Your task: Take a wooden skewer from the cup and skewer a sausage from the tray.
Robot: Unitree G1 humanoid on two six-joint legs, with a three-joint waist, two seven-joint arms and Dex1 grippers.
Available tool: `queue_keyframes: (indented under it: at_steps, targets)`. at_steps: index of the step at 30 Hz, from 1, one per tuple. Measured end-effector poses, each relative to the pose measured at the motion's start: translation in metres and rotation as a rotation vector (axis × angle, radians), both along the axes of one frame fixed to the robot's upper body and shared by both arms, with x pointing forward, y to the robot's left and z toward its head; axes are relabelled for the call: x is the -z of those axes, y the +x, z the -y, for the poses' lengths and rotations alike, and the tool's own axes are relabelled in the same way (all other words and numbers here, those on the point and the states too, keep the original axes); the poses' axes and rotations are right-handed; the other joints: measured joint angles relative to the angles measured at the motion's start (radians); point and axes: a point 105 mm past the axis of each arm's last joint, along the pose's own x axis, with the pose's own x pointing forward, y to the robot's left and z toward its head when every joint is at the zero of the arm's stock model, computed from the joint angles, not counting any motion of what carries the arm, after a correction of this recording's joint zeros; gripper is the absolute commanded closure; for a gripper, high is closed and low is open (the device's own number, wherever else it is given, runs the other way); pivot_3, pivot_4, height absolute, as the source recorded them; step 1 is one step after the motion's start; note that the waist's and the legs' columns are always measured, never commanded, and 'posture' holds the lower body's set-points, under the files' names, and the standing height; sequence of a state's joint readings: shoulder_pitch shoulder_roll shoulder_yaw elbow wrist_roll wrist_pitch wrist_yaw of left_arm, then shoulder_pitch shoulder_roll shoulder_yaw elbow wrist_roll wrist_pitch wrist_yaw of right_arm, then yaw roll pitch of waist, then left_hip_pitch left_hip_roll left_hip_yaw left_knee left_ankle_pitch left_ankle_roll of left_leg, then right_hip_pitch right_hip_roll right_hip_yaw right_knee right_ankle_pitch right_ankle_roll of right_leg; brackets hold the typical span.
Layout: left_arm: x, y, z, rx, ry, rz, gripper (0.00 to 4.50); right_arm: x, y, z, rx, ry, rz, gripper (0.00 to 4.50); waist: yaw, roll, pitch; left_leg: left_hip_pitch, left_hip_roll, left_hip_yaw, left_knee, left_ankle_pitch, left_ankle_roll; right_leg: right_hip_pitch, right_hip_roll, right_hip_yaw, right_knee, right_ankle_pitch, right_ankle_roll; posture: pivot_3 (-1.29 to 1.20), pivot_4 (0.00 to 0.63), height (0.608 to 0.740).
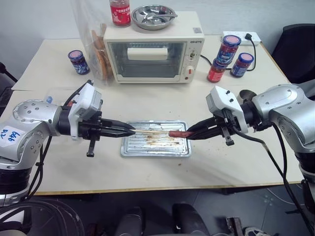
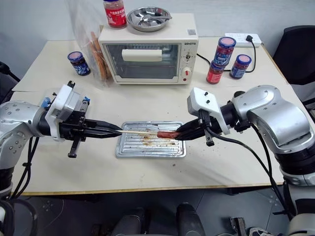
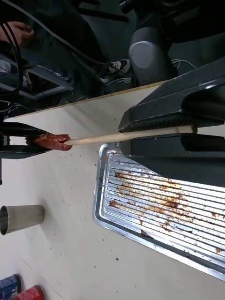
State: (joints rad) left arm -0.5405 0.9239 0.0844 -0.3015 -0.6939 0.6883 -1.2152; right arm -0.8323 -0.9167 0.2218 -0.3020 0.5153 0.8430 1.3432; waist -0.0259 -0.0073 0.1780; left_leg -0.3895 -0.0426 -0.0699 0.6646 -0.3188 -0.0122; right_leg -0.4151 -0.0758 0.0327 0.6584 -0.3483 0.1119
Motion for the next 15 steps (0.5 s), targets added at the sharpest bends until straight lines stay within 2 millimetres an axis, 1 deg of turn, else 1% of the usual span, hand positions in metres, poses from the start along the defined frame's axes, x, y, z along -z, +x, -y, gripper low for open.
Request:
queue_keyframes:
  at_steps: [7, 15]
  targets:
    - [0.004, 0.0, 0.006, 0.021, -0.011, -0.012, 4.5, -0.002, -0.003, -0.005, -0.003, 0.022, -0.038, 4.07, -0.001, 0.0, 0.0, 0.0, 0.0, 0.0, 0.0, 0.0, 0.0, 0.0, 0.0, 0.0, 0.0, 0.0, 0.0, 0.0, 0.15, 0.74]
    - [0.0, 0.002, 0.02, 0.065, -0.037, 0.007, 4.5, -0.01, -0.008, -0.014, -0.022, 0.044, -0.05, 4.07, 0.0, 0.0, 0.0, 0.0, 0.0, 0.0, 0.001, 0.0, 0.0, 0.0, 0.0, 0.0, 0.0, 0.0, 0.0, 0.0, 0.15, 0.74]
